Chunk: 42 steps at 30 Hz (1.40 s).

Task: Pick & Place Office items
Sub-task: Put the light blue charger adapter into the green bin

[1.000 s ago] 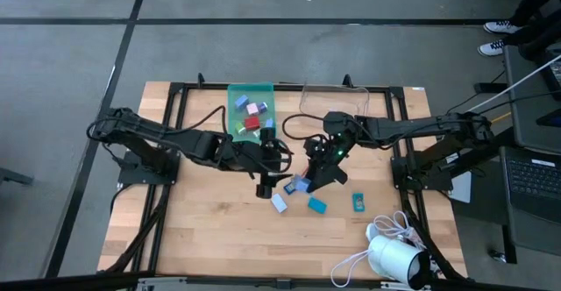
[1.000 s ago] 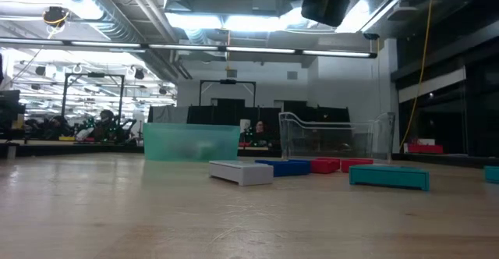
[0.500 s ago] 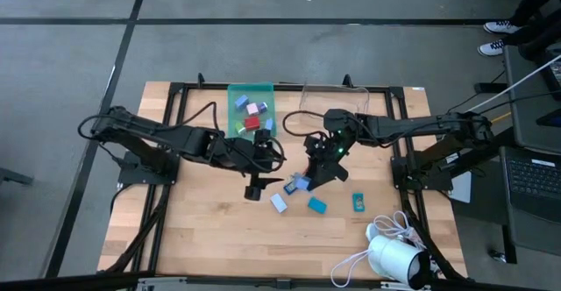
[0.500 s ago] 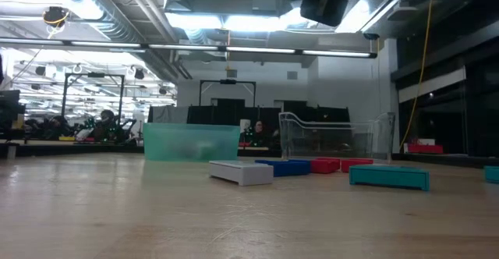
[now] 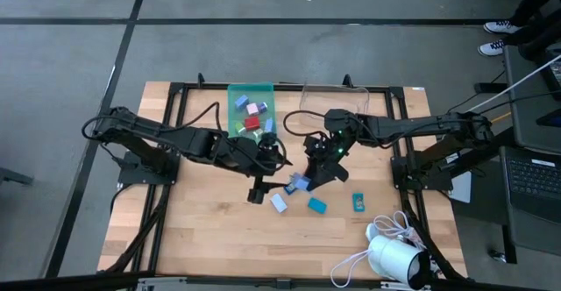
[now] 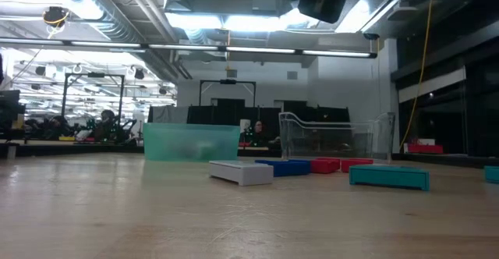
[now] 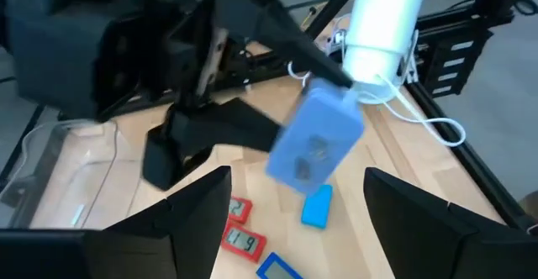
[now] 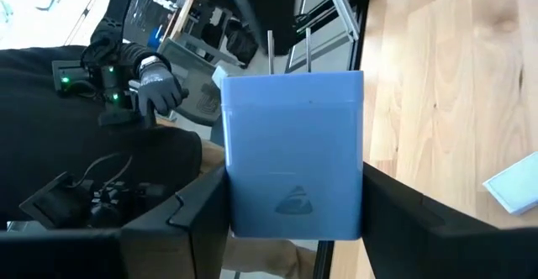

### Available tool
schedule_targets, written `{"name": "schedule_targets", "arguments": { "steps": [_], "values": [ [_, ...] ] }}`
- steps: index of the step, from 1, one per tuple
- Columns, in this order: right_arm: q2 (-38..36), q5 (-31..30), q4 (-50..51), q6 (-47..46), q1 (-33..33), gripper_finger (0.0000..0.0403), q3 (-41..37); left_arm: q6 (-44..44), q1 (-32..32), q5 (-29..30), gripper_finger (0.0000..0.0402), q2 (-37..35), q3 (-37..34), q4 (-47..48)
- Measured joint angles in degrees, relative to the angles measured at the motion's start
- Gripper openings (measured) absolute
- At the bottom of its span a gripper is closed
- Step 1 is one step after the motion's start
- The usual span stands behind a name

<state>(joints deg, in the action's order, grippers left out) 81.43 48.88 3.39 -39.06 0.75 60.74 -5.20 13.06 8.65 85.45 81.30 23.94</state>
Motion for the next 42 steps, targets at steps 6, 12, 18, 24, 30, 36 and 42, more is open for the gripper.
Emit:
{"name": "schedule_targets", "arguments": {
  "steps": [6,12,18,24,30,36,42],
  "values": [
    [0.0,0.0,-0.7,-0.4,0.0,0.0210,0.0,-0.5,-0.9,-1.2,0.0267,0.0,0.0,-3.9],
    [0.0,0.1,-1.2,-0.8,0.0,0.0210,0.0,-1.0,-1.6,-2.7,0.0267,1.1,0.1,-4.9],
    [0.1,1.4,-0.7,-1.0,-0.2,0.0210,-0.2,-1.0,-1.5,-7.4,0.0267,4.5,0.1,-8.5],
    [0.1,1.9,-0.4,-1.0,-0.2,0.0210,-0.2,-1.1,-1.5,-8.9,0.0267,5.2,0.1,-9.2],
    [0.0,0.7,-2.2,-0.8,0.0,0.0210,0.1,-0.4,-1.6,-8.6,0.0267,2.1,0.0,-6.9],
    [0.1,0.4,-2.5,-0.8,0.3,0.0210,0.1,0.0,-0.7,-9.3,0.0267,1.4,-0.1,-1.4],
    [0.0,1.6,-2.3,-0.8,0.8,0.0210,0.1,-0.1,0.3,-7.1,0.0267,1.9,0.0,-1.5]
  ]
}}
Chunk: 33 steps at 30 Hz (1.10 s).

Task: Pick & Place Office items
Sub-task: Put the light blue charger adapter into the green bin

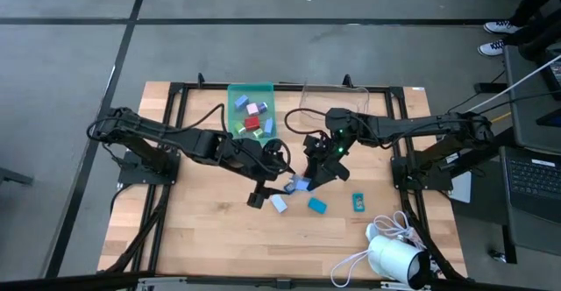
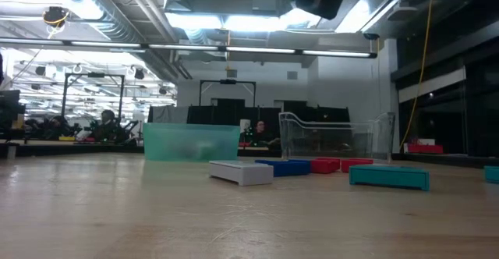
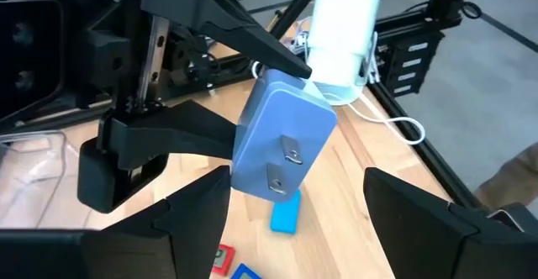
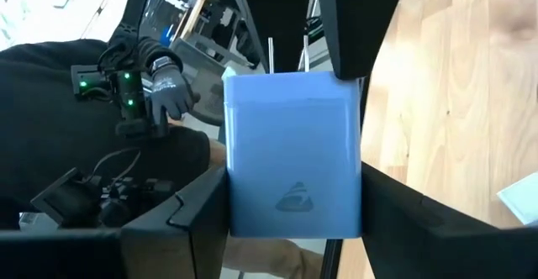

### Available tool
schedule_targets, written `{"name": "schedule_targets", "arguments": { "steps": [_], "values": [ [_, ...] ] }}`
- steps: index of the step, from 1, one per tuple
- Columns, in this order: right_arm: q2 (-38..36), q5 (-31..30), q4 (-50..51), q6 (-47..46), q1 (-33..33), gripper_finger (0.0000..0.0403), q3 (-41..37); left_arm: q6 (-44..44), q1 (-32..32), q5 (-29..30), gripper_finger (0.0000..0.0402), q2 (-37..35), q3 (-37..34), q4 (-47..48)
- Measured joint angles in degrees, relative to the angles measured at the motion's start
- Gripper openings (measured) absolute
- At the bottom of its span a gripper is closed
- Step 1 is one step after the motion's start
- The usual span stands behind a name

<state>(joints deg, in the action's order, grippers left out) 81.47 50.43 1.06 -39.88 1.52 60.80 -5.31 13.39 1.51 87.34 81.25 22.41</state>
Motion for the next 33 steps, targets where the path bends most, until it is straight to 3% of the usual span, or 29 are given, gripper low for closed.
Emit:
{"name": "schedule_targets", "arguments": {
  "steps": [11,24,33],
  "values": [
    [0.0,-0.1,-0.9,0.0,0.3,0.0210,0.0,-1.7,-2.0,0.2,0.0267,1.3,0.0,-6.9],
    [0.0,0.4,-0.9,-0.4,0.3,0.0210,-0.1,-1.5,-2.1,-1.1,0.0266,5.0,0.0,-8.3],
    [0.0,0.4,-1.7,-0.4,0.4,0.0210,-0.1,-1.4,-2.2,-1.0,0.0207,4.9,0.0,-12.4]
  ]
}}
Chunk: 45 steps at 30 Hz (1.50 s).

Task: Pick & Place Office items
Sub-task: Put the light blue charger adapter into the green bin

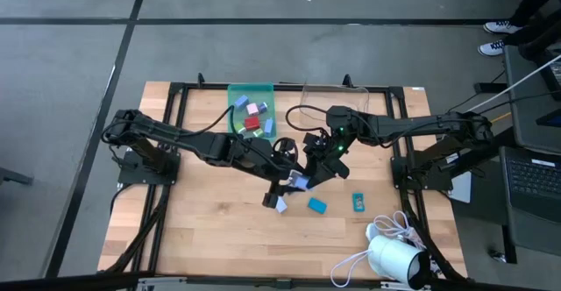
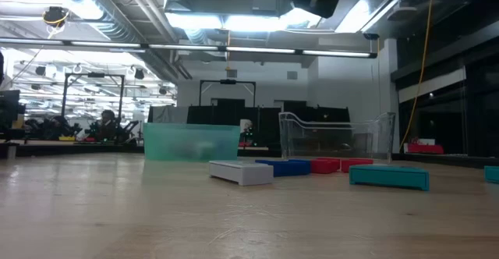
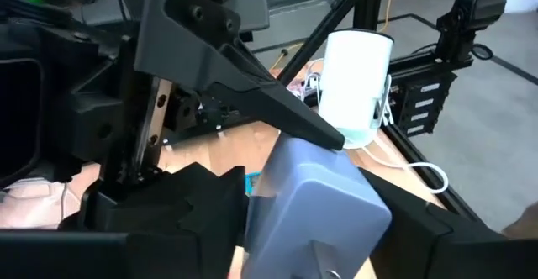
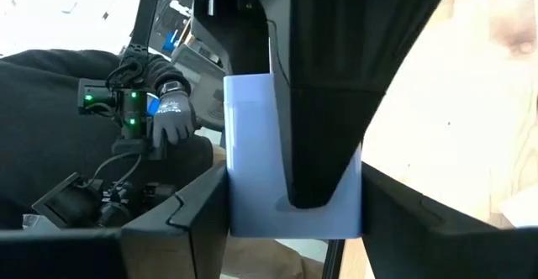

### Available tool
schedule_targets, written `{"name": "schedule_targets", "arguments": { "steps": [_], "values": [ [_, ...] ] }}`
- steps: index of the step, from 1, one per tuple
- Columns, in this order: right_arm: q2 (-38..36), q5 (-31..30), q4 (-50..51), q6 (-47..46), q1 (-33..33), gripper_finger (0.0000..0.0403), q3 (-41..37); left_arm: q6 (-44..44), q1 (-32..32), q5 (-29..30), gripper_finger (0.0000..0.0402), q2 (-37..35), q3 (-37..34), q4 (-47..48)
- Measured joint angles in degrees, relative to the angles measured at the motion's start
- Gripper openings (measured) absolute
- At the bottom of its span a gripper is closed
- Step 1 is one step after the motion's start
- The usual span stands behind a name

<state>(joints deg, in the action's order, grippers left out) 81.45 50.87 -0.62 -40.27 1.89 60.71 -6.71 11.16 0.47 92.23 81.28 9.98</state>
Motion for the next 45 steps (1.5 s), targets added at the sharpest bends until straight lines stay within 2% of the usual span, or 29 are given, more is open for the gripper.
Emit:
{"name": "schedule_targets", "arguments": {
  "steps": [8,15,17,23,27,30,33,36,41,45],
  "values": [
    [0.0,1.3,0.0,-0.4,0.0,0.0210,0.0,-1.5,0.1,0.0,0.0155,0.0,0.0,-1.0],
    [0.0,1.9,-0.4,-1.8,0.0,0.0210,0.0,-1.2,0.1,1.6,0.0150,0.0,0.0,-1.0],
    [0.0,1.3,-0.5,-2.9,0.0,0.0231,0.0,-0.4,0.1,1.8,0.0147,-0.1,0.0,-1.0],
    [0.0,0.8,0.1,-3.5,0.4,0.0351,0.0,3.8,-0.1,1.5,0.0120,-0.1,0.1,2.1],
    [0.1,2.2,0.3,-3.7,2.2,0.0384,0.0,4.3,0.4,0.0,0.0120,-0.1,0.1,4.2],
    [0.0,3.5,0.2,-3.3,4.8,0.0384,0.0,5.0,0.5,-1.7,0.0120,-0.1,0.0,4.7],
    [0.0,5.3,0.9,-2.3,7.8,0.0371,0.0,5.8,0.7,0.1,0.0120,-0.7,0.0,6.8],
    [0.0,4.1,5.5,1.2,11.1,0.0354,0.0,7.1,0.7,5.5,0.0120,-1.4,0.0,12.1],
    [0.0,-3.2,11.7,6.2,15.2,0.0326,0.0,9.1,-1.7,18.8,0.0120,-2.5,0.0,21.0],
    [0.0,-7.7,12.7,6.7,16.6,0.0311,0.0,11.0,-6.9,21.3,0.0119,-2.4,-0.2,26.9]
  ]
}}
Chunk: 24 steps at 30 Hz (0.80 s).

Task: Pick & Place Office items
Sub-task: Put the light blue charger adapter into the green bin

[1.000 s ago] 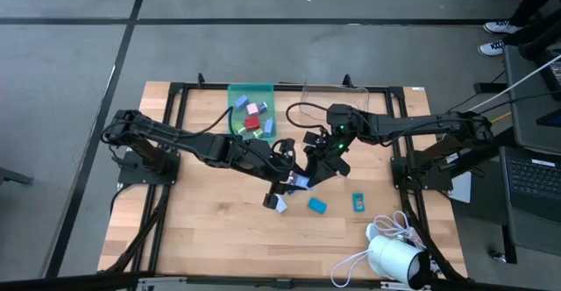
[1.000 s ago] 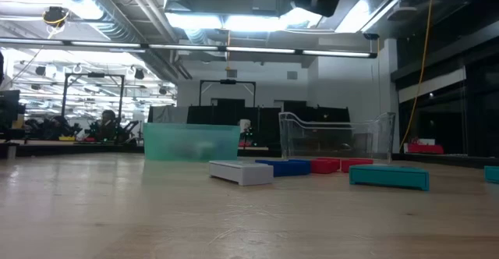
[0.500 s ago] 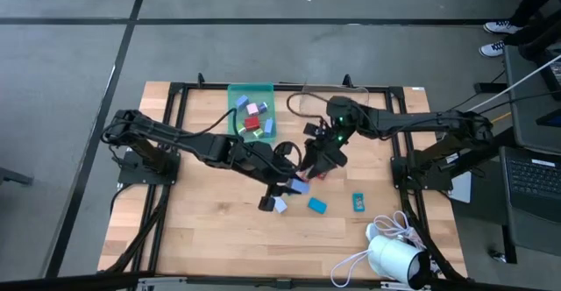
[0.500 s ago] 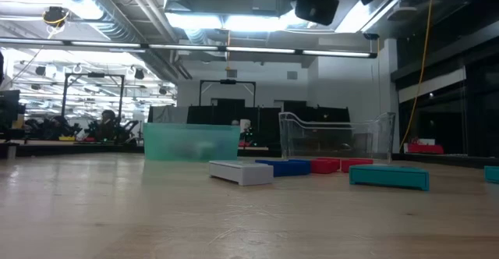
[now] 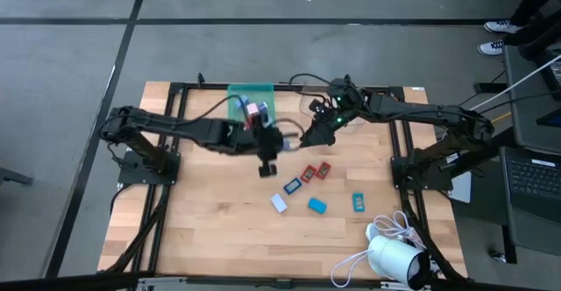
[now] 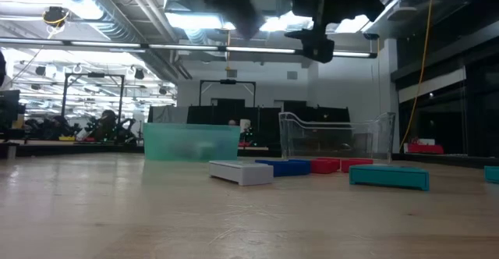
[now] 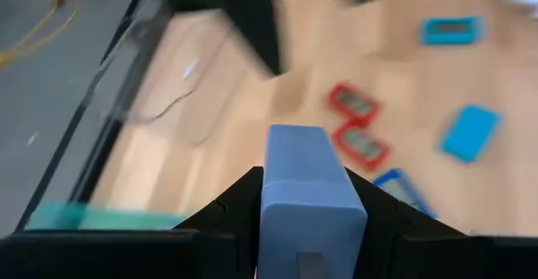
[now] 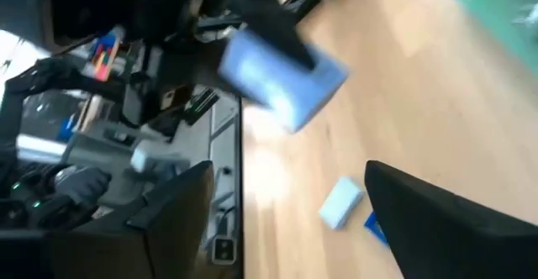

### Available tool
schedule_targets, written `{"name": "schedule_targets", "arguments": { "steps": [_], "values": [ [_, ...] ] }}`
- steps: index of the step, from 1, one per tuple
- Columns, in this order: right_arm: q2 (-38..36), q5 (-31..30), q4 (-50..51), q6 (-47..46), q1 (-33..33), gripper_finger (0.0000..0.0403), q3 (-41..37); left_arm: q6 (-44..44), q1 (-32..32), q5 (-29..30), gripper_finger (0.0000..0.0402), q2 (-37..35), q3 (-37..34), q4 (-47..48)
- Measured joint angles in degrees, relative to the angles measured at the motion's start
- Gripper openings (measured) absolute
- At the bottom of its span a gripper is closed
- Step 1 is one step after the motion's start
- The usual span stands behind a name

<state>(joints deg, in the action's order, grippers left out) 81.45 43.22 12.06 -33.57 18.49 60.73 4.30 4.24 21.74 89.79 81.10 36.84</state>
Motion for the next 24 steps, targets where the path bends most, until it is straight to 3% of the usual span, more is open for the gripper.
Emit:
{"name": "schedule_targets", "arguments": {
  "steps": [6,11,15,19,24],
  "values": [
    [0.0,-0.7,0.0,0.2,-0.2,0.0296,0.0,-0.3,-10.6,-0.2,0.0119,0.0,0.0,2.0],
    [0.0,-1.5,0.1,2.3,-1.1,0.0292,0.0,0.5,-21.0,-7.0,0.0119,0.0,-2.3,-2.2],
    [-0.9,-5.5,1.3,7.2,-2.3,0.0292,0.0,5.9,-26.6,-16.3,0.0119,-2.3,-11.4,-17.5],
    [-4.5,-9.3,3.1,14.2,-3.4,0.0292,0.0,10.8,-27.3,-17.7,0.0119,-6.7,-21.9,-32.5],
    [-12.1,-11.3,7.5,20.7,-1.1,0.0292,-1.6,15.1,-27.3,-17.4,0.0119,-13.0,-31.7,-35.9]
  ]
}}
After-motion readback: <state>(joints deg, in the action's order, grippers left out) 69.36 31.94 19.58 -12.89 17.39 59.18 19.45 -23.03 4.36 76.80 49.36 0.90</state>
